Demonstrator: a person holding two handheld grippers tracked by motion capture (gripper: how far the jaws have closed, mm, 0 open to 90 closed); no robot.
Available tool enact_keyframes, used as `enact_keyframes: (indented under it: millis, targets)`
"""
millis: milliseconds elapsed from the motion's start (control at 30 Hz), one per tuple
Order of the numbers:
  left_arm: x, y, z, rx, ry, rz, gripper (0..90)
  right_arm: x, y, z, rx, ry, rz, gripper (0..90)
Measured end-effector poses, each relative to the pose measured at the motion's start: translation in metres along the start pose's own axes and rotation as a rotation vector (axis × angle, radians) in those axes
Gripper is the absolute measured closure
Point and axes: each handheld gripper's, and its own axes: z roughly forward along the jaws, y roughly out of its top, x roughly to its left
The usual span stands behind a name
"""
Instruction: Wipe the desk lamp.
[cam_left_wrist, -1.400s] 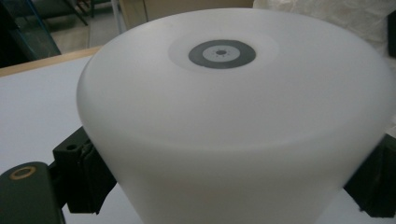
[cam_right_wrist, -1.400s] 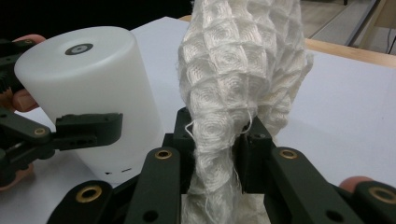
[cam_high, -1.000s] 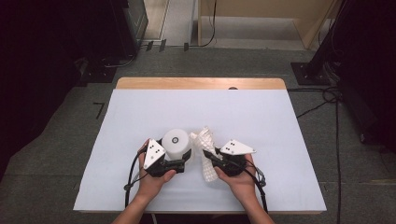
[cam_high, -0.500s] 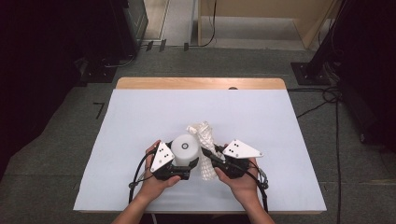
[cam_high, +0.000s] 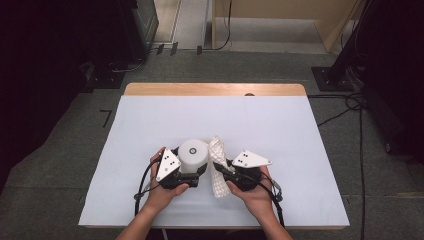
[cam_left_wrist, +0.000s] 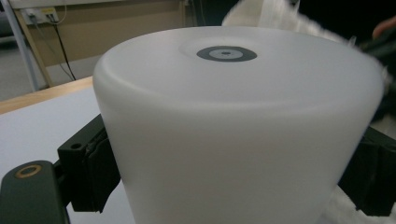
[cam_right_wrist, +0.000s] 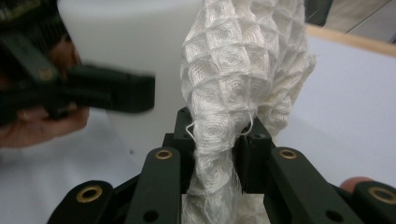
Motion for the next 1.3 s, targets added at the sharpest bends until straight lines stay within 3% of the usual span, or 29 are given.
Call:
enact_keyframes:
  millis: [167, 367, 433, 533, 667, 800, 867, 967, 1133, 1300]
  targets:
    - [-0.002, -0.012, 0.008, 0.047, 0.011, 0.033, 8.6, -0.014, 0.0, -0.009, -0.025, -0.055, 0.042, 72.8]
    - [0.003, -0.017, 0.009, 0.07, 0.015, -0.004, 8.4, -0.021, -0.003, -0.01, -0.024, -0.076, 0.062, 72.8]
    - [0.003, -0.018, 0.009, 0.089, 0.05, -0.017, 6.3, -0.021, -0.004, -0.009, -0.022, -0.074, 0.06, 72.8]
    - [-0.002, -0.018, 0.01, 0.106, 0.1, -0.069, 1.0, -0.022, -0.005, -0.008, -0.015, -0.076, 0.058, 72.7]
    - [-0.015, -0.018, 0.014, 0.142, 0.224, -0.111, 1.0, -0.024, -0.007, -0.008, -0.007, -0.078, 0.06, 72.7]
    - [-0.028, -0.016, 0.014, 0.139, 0.27, -0.077, 8.3, -0.026, -0.009, -0.008, 0.001, -0.079, 0.063, 72.7]
    - [-0.026, -0.016, 0.014, 0.133, 0.243, -0.072, 8.4, -0.027, -0.01, -0.008, 0.003, -0.078, 0.069, 72.7]
    - [-0.017, -0.014, 0.009, 0.103, 0.168, -0.084, 8.5, -0.025, -0.011, -0.005, 0.014, -0.066, 0.063, 72.7]
    - [-0.001, 0.001, -0.008, -0.008, 0.001, -0.088, 8.5, -0.015, -0.011, 0.003, 0.051, -0.038, 0.058, 72.7]
    - [0.004, 0.005, -0.013, -0.024, -0.046, -0.088, 8.5, -0.001, -0.009, 0.009, 0.061, 0.015, 0.037, 72.7]
